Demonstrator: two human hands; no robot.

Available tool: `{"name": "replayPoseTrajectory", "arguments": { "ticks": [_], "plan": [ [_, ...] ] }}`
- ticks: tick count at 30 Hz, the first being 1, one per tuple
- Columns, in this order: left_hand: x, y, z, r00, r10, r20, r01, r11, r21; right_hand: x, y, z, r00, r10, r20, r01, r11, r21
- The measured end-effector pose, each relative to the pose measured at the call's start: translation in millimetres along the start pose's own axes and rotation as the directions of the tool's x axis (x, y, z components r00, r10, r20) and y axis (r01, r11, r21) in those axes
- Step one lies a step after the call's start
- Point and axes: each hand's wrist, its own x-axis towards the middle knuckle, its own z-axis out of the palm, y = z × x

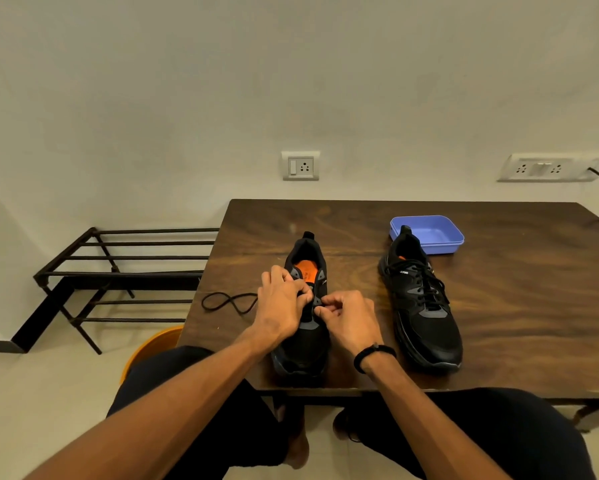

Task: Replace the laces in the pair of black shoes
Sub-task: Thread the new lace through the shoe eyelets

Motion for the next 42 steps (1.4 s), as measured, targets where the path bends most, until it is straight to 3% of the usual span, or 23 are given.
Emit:
{"name": "replayPoseTrajectory", "arguments": {
  "ticks": [4, 11, 13, 16, 20, 28, 32, 36, 38, 39, 40, 42],
  "plan": [
    [-4, 9, 9, 0.993, -0.097, -0.061, 0.088, 0.986, -0.144, 0, 2, 1, 1.0, 0.001, -0.005, -0.001, 1.0, 0.015],
    [-5, 13, 22, 0.953, -0.301, -0.025, 0.274, 0.898, -0.345, 3, 7, 6, 1.0, -0.001, -0.022, 0.002, 0.999, 0.047],
    [-7, 12, 20, 0.963, -0.262, -0.067, 0.229, 0.922, -0.311, 3, 6, 7, 1.0, -0.007, -0.026, 0.008, 0.999, 0.048],
    [-9, 8, 13, 0.983, -0.12, -0.141, 0.104, 0.988, -0.114, 2, 6, 9, 1.0, -0.009, -0.03, 0.01, 0.998, 0.055],
    [-8, 2, 7, 0.998, -0.006, -0.066, 0.011, 0.997, 0.081, 2, 5, 9, 1.0, -0.011, -0.027, 0.013, 0.999, 0.053],
    [-16, 5, 16, 0.988, -0.062, -0.139, 0.051, 0.995, -0.086, 3, 5, 3, 1.0, -0.004, -0.002, 0.004, 0.998, 0.069],
    [-19, 7, 14, 0.985, -0.122, -0.125, 0.098, 0.977, -0.187, 8, 3, 0, 0.999, 0.026, 0.02, -0.029, 0.984, 0.174],
    [-21, 6, 5, 0.993, -0.101, -0.066, 0.09, 0.984, -0.155, 12, -2, 2, 0.998, -0.06, -0.026, 0.061, 0.998, 0.035],
    [-19, 3, -1, 0.998, -0.066, -0.024, 0.064, 0.995, -0.078, 13, -9, -1, 0.997, -0.057, -0.059, 0.067, 0.983, 0.173],
    [-19, 1, -6, 0.998, -0.07, -0.001, 0.07, 0.995, -0.073, 14, -15, -6, 0.996, -0.021, -0.087, 0.052, 0.929, 0.366],
    [-17, -1, -10, 0.995, -0.092, 0.034, 0.095, 0.989, -0.109, 16, -22, -16, 0.994, 0.042, -0.104, 0.029, 0.803, 0.595],
    [-12, -5, -18, 0.974, -0.156, 0.166, 0.188, 0.96, -0.205, 22, -36, -52, 0.988, 0.138, -0.066, 0.011, 0.366, 0.93]
  ]
}}
